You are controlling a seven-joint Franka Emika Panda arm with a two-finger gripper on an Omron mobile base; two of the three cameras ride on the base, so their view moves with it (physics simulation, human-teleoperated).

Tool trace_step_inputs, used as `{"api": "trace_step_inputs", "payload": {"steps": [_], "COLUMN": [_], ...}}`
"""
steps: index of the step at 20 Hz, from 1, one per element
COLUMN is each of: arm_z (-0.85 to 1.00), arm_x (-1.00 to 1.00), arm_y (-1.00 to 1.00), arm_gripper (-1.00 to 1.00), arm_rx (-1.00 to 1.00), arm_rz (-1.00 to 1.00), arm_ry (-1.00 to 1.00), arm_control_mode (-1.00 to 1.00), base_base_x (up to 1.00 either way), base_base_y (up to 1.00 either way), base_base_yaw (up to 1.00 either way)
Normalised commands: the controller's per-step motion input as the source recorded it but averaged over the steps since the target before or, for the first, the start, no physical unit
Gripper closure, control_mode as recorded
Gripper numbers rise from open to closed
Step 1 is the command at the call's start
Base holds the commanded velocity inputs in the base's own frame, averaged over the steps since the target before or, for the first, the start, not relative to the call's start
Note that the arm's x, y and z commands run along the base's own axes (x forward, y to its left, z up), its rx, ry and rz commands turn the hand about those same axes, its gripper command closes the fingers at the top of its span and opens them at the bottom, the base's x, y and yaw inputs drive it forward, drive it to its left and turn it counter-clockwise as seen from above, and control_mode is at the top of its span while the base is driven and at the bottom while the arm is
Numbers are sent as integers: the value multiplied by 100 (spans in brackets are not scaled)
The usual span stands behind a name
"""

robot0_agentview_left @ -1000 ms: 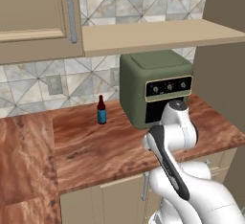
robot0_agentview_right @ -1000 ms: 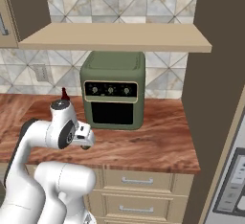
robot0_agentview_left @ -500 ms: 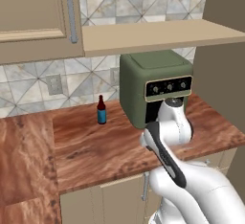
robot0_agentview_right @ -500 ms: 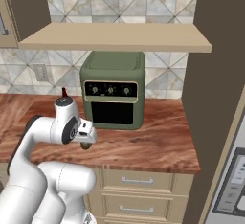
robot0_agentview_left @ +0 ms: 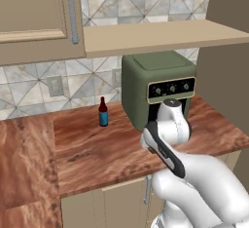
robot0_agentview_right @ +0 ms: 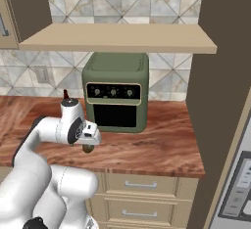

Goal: Place the beers on the top shelf of the fridge to keep them out of children's reach, and place the kiwi on lower shelves for easy access.

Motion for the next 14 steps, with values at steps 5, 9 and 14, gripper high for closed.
{"api": "trace_step_inputs", "payload": {"steps": [5,9,14], "arm_z": [-37,-38,-46], "arm_x": [12,14,10], "arm_y": [0,0,-2], "arm_gripper": [-100,-100,-100], "arm_rx": [0,0,0], "arm_rz": [0,0,0], "arm_ry": [0,0,0], "arm_control_mode": [-100,-100,-100], "base_base_x": [0,0,0], "base_base_y": [0,0,0], "base_base_yaw": [0,0,0]}}
